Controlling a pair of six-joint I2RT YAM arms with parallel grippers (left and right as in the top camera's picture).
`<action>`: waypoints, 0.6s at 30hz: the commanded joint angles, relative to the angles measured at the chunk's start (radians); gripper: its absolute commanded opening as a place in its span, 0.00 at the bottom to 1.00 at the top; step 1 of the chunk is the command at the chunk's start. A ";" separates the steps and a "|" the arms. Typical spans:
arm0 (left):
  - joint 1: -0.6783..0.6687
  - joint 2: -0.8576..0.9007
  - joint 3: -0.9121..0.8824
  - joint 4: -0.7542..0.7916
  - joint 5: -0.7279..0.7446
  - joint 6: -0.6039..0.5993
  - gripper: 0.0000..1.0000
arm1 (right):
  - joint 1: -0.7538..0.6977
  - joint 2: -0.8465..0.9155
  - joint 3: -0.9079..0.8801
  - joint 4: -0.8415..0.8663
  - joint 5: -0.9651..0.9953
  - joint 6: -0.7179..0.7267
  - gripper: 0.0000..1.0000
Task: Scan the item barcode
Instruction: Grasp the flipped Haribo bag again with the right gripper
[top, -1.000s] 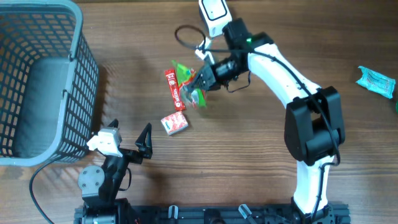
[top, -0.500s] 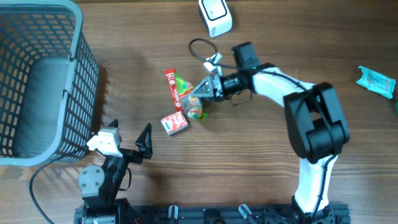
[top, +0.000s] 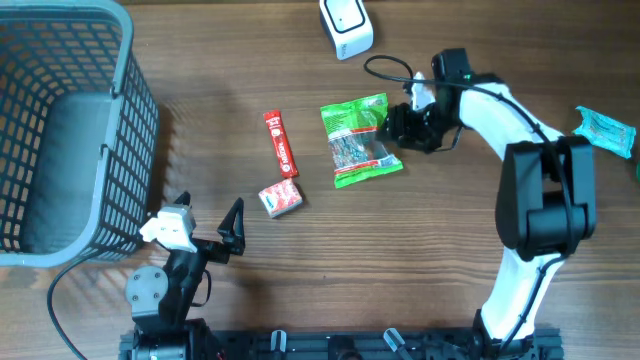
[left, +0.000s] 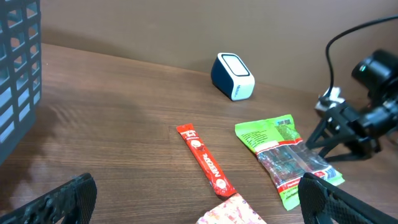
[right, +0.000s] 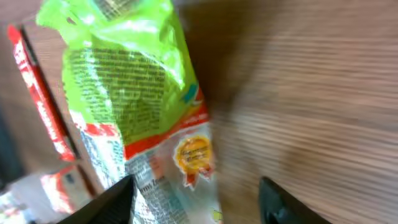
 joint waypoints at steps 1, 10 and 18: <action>0.005 -0.001 -0.003 -0.001 -0.002 0.016 1.00 | -0.002 -0.099 0.089 -0.013 0.077 -0.180 0.99; 0.005 -0.001 -0.003 -0.001 -0.002 0.016 1.00 | -0.002 0.060 0.082 0.024 -0.069 -0.352 1.00; 0.005 -0.001 -0.003 -0.001 -0.003 0.016 1.00 | 0.049 0.159 0.082 0.021 -0.113 -0.405 1.00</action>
